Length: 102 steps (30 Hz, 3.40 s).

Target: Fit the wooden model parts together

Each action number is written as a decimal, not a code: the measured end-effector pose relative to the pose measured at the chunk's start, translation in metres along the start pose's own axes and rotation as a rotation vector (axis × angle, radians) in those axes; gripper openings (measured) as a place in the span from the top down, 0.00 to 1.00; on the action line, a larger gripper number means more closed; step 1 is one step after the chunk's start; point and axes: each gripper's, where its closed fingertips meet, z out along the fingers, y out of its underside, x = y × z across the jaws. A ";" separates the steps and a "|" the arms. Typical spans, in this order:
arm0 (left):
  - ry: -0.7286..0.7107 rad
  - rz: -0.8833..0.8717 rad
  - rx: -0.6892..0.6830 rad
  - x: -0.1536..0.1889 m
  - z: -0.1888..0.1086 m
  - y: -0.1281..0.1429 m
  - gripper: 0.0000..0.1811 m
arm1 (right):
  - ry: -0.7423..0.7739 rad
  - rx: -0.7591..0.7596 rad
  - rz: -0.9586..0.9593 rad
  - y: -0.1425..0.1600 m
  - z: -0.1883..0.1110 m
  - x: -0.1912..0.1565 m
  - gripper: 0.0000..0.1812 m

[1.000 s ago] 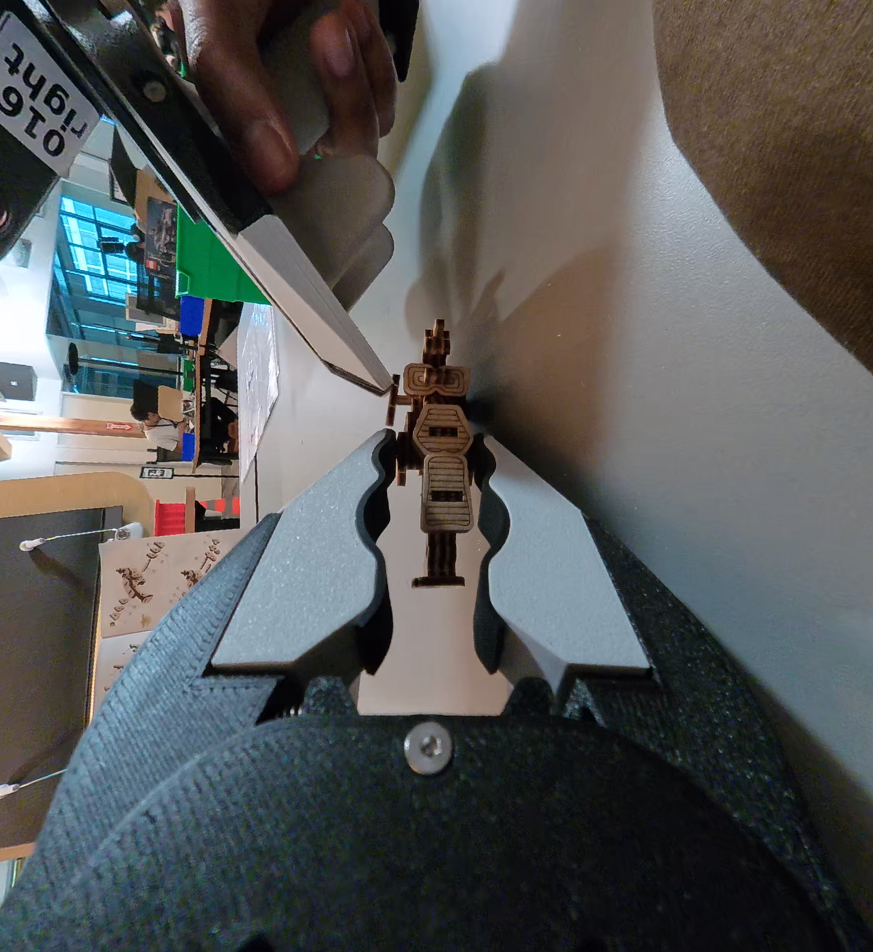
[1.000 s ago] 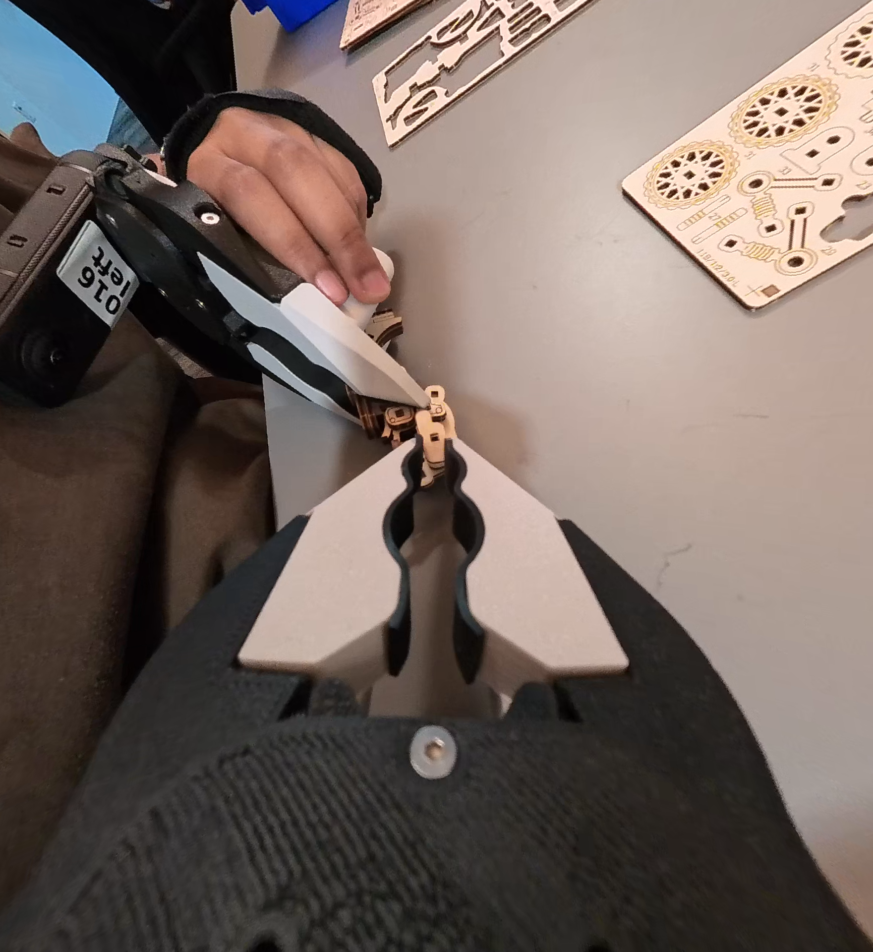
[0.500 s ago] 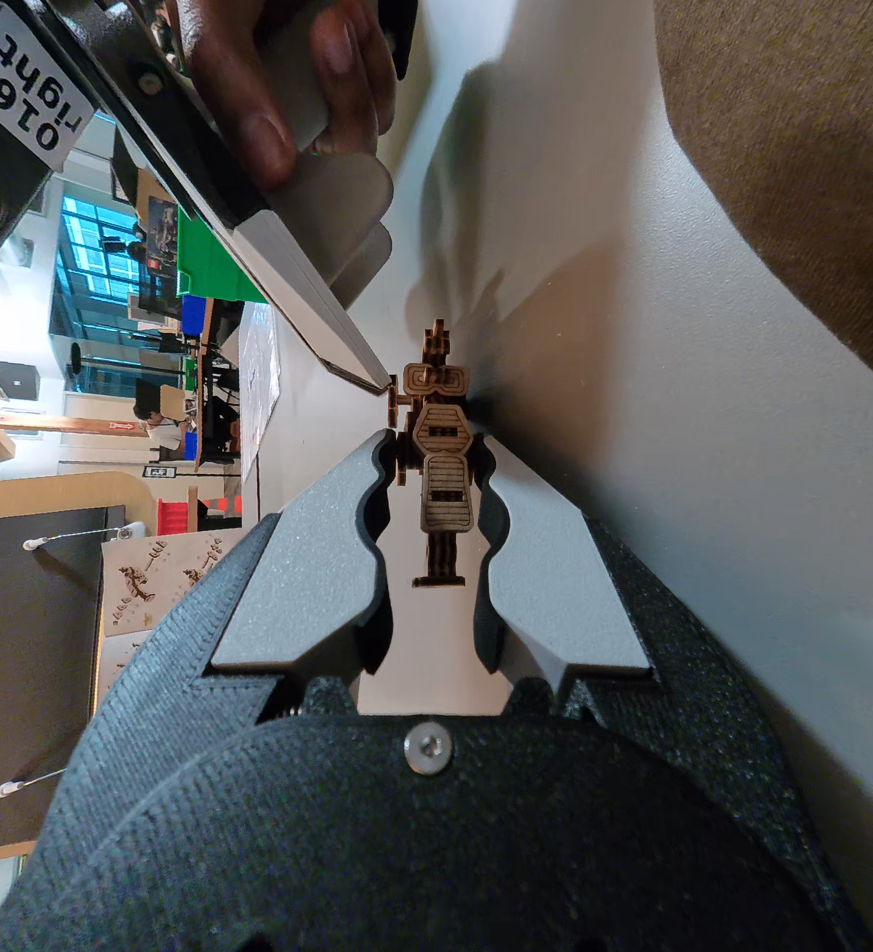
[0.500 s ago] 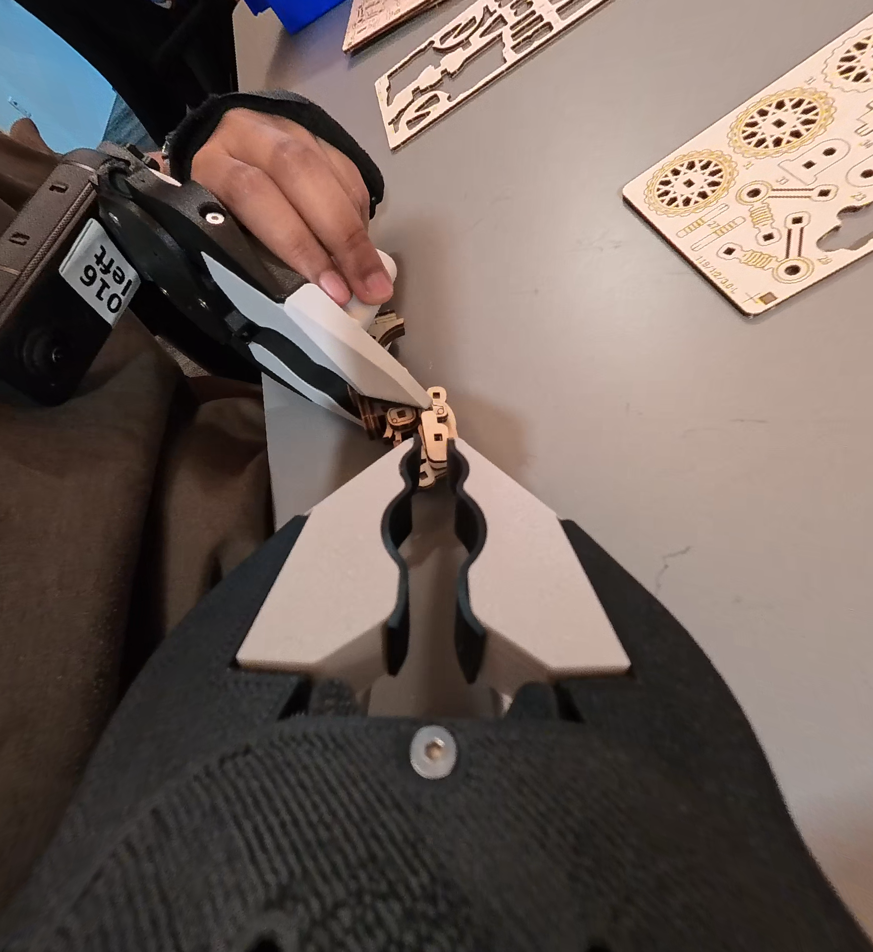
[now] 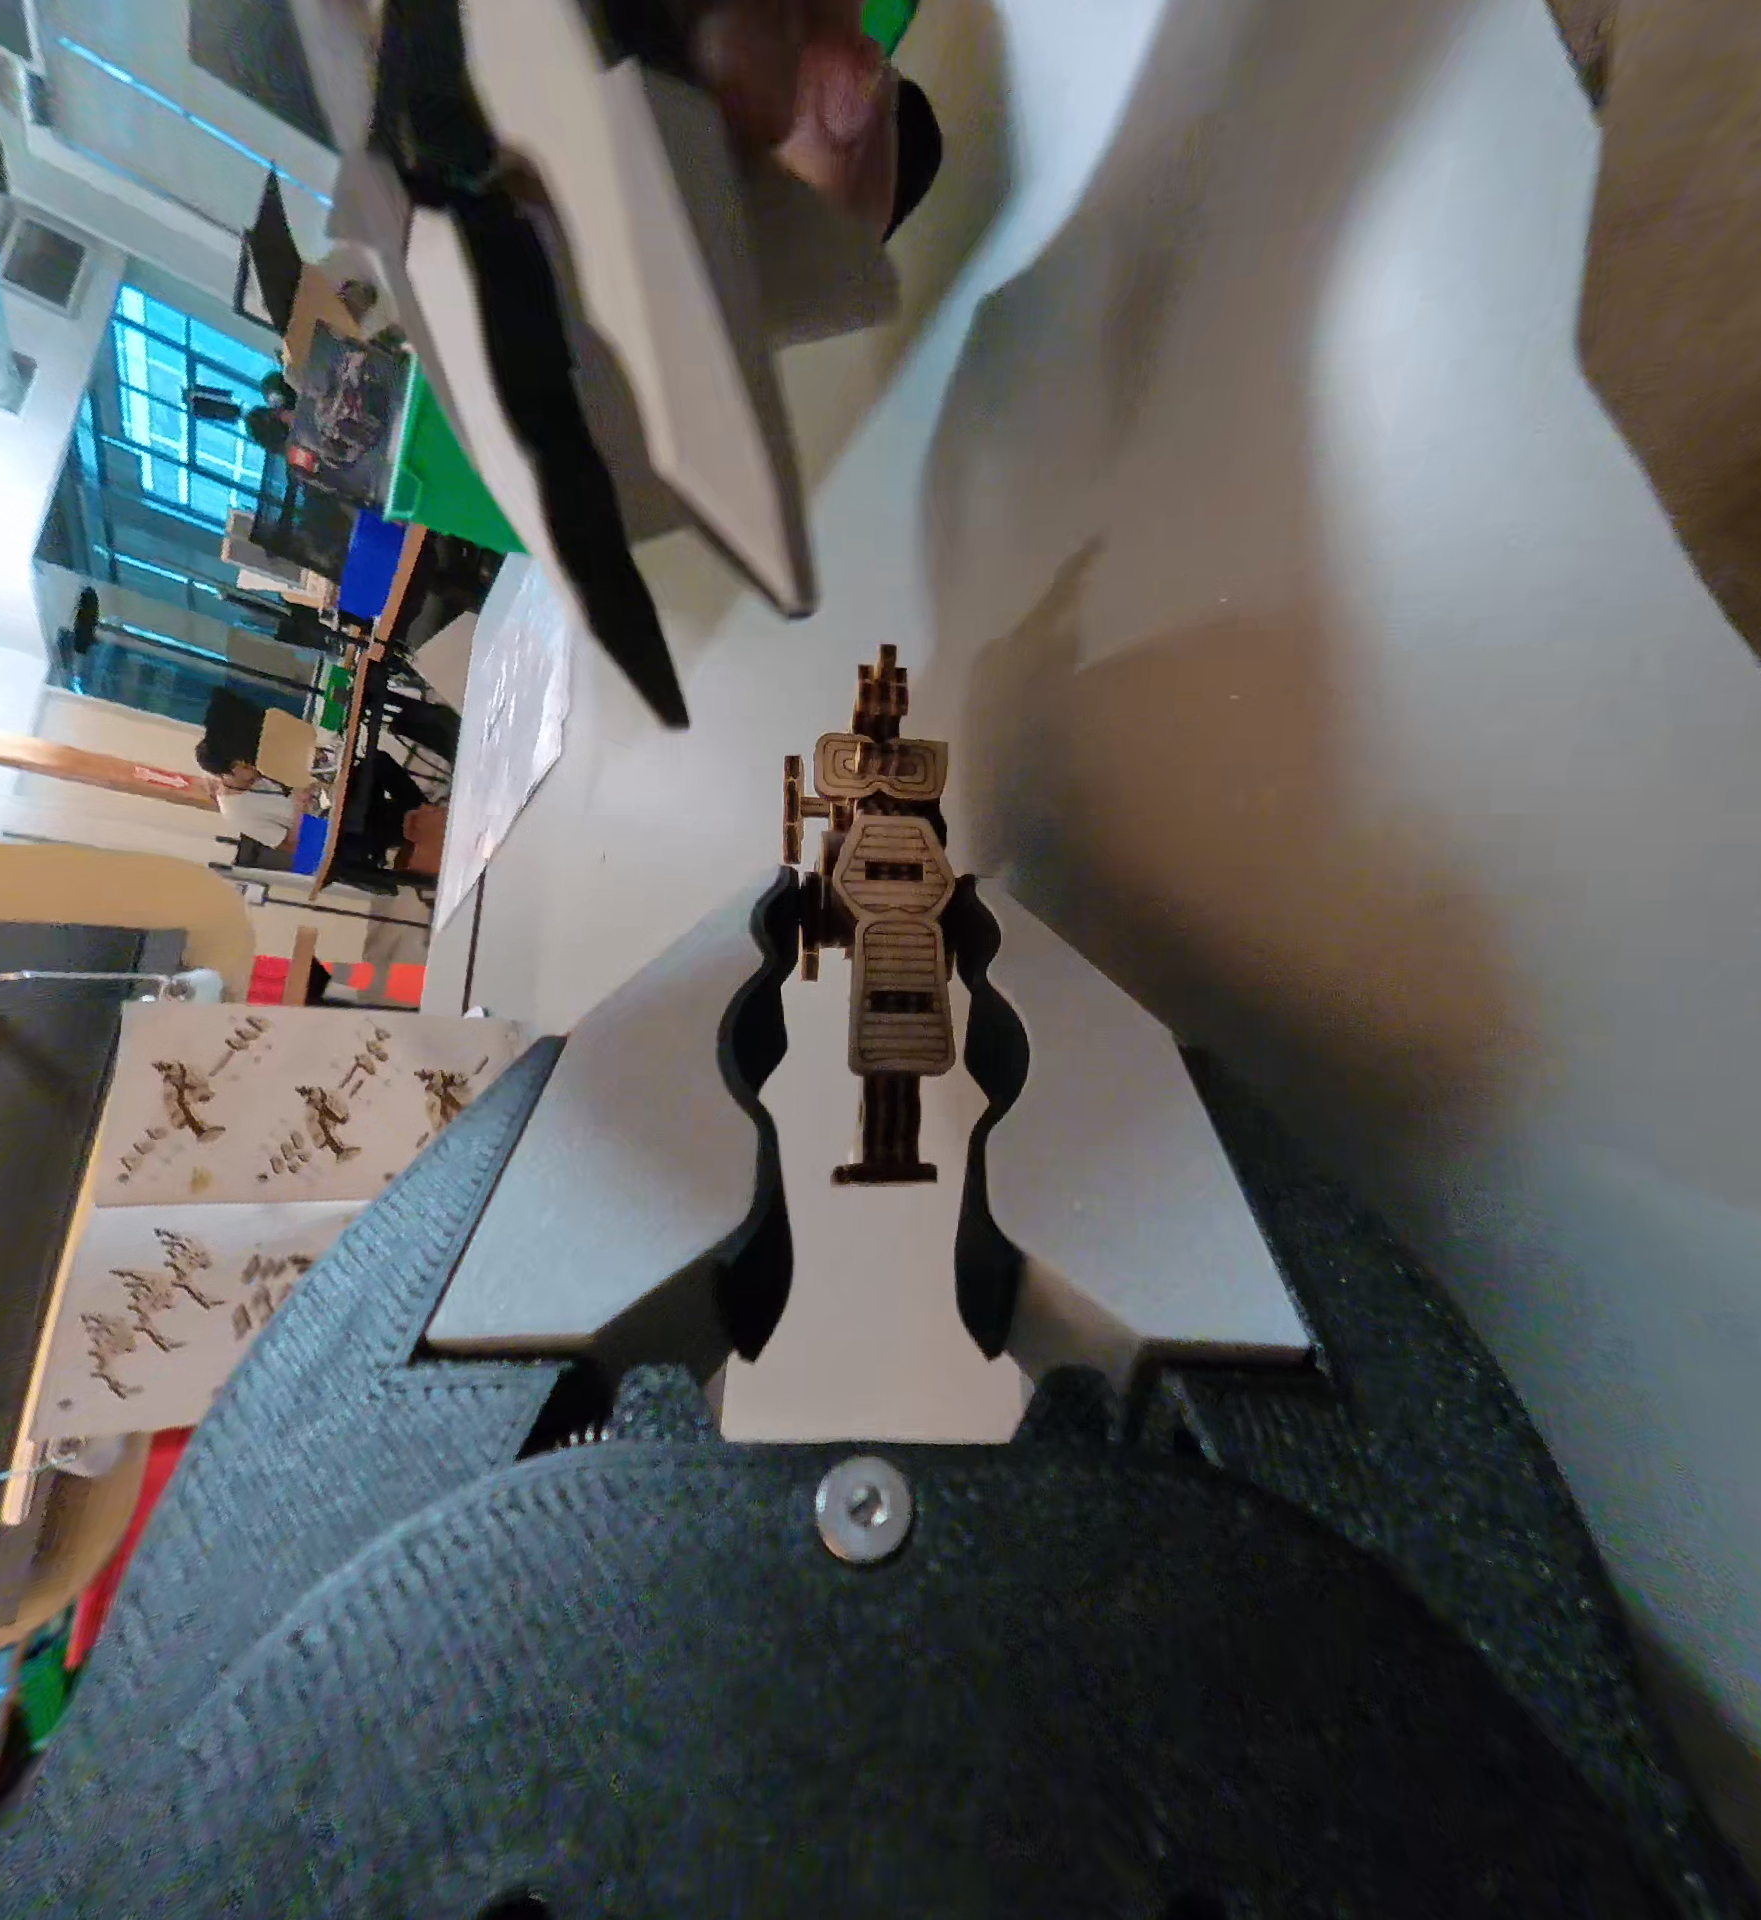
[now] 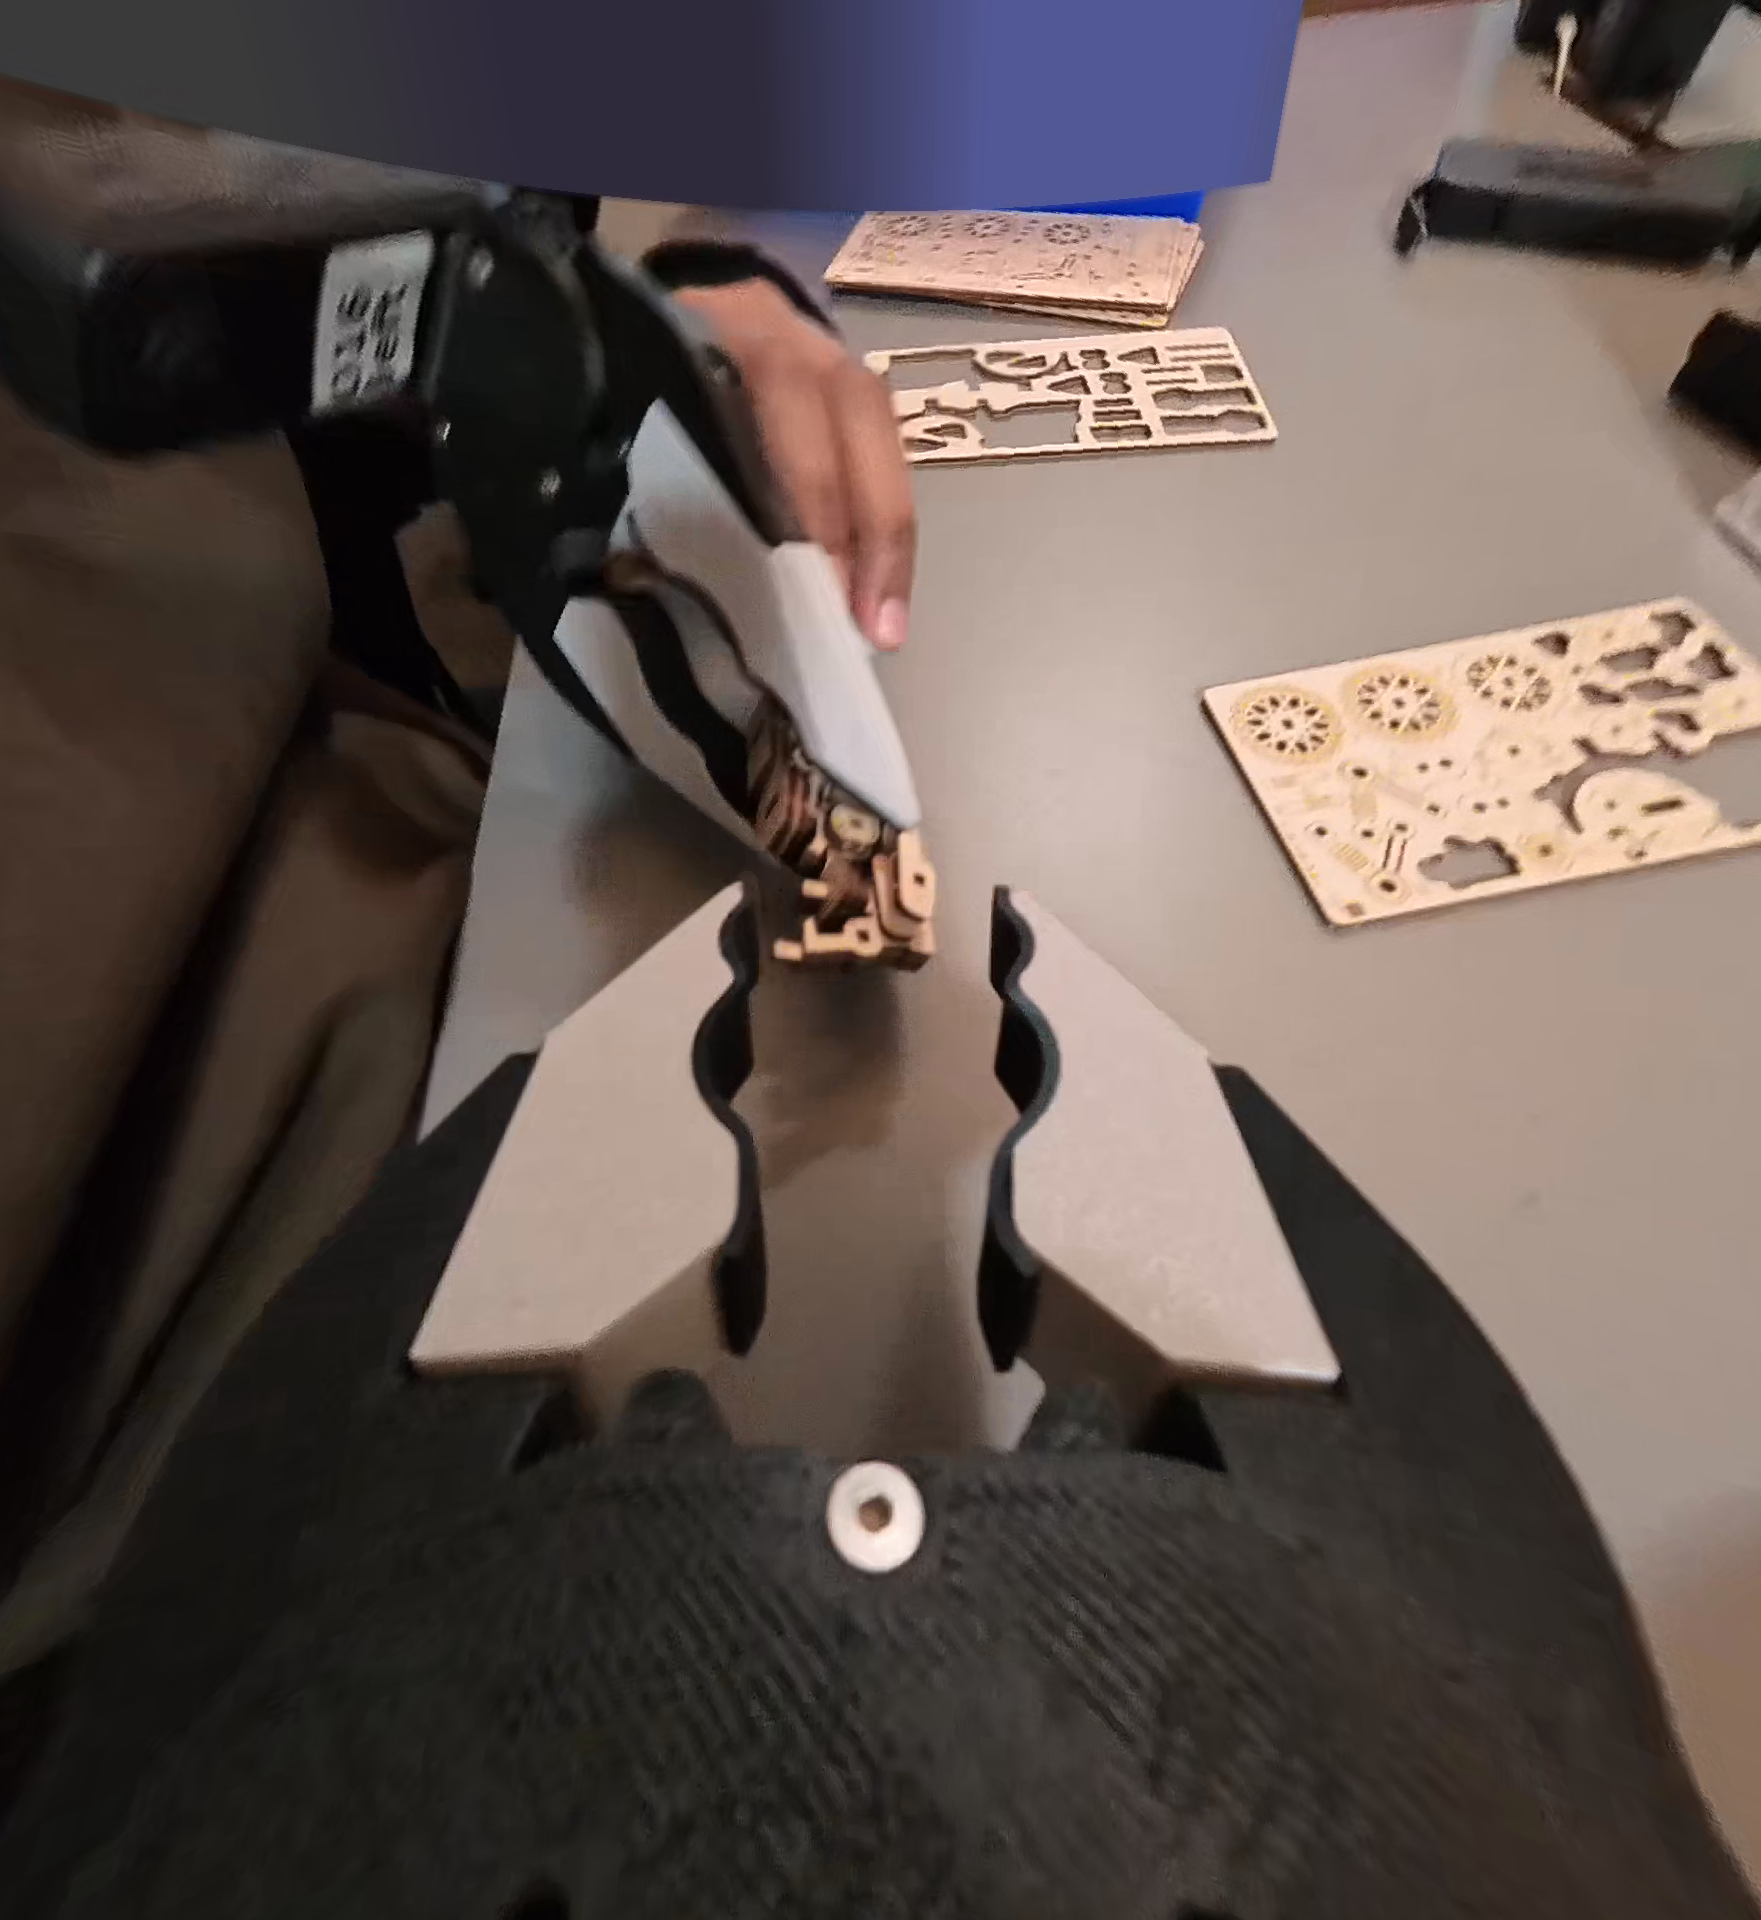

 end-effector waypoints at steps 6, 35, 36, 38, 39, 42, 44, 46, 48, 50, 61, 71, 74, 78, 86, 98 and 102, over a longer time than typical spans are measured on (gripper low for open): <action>-0.009 -0.108 0.024 -0.011 -0.006 0.004 0.84 | 0.173 -0.074 -0.379 0.007 0.001 0.002 0.74; 0.042 -0.166 0.126 -0.004 -0.009 -0.019 0.84 | 0.275 -0.129 -0.705 0.012 0.018 -0.012 0.82; 0.044 -0.169 0.129 -0.004 -0.009 -0.020 0.84 | 0.276 -0.127 -0.708 0.011 0.018 -0.012 0.82; 0.046 -0.173 0.133 -0.004 -0.009 -0.021 0.85 | 0.279 -0.122 -0.712 0.010 0.018 -0.012 0.83; 0.046 -0.172 0.134 -0.004 -0.009 -0.021 0.85 | 0.278 -0.121 -0.712 0.010 0.018 -0.012 0.83; 0.051 -0.176 0.136 -0.003 -0.009 -0.021 0.85 | 0.272 -0.120 -0.711 0.011 0.018 -0.013 0.84; 0.061 -0.196 0.146 -0.003 -0.010 -0.022 0.85 | 0.267 -0.115 -0.711 0.011 0.018 -0.013 0.84; 0.077 -0.232 0.167 -0.004 -0.011 -0.024 0.85 | 0.260 -0.105 -0.706 0.010 0.017 -0.015 0.84; 0.098 -0.277 0.195 -0.004 -0.014 -0.027 0.85 | 0.247 -0.091 -0.690 0.009 0.017 -0.016 0.84; 0.119 -0.319 0.219 -0.005 -0.016 -0.030 0.85 | 0.229 -0.078 -0.667 0.008 0.016 -0.018 0.84; 0.165 -0.472 0.300 -0.011 -0.021 -0.038 0.84 | 0.140 -0.001 -0.489 -0.001 0.011 -0.022 0.85; 0.202 -0.607 0.383 -0.018 -0.028 -0.048 0.78 | -0.017 0.081 -0.252 -0.011 0.007 -0.033 0.85; 0.236 -0.647 0.406 -0.018 -0.031 -0.052 0.78 | -0.069 0.094 -0.194 -0.012 0.006 -0.037 0.85; 0.292 -0.773 0.416 -0.020 -0.031 -0.054 0.77 | -0.130 0.098 -0.091 -0.011 0.006 -0.038 0.85; 0.498 -1.106 0.381 -0.016 -0.026 -0.049 0.75 | -0.255 0.110 0.187 -0.011 0.002 -0.033 0.85; 0.464 -1.053 0.384 -0.015 -0.025 -0.054 0.78 | -0.248 0.069 0.164 -0.009 0.008 -0.040 0.85; 0.466 -1.043 0.386 -0.014 -0.025 -0.055 0.80 | -0.247 0.070 0.171 -0.010 0.007 -0.039 0.85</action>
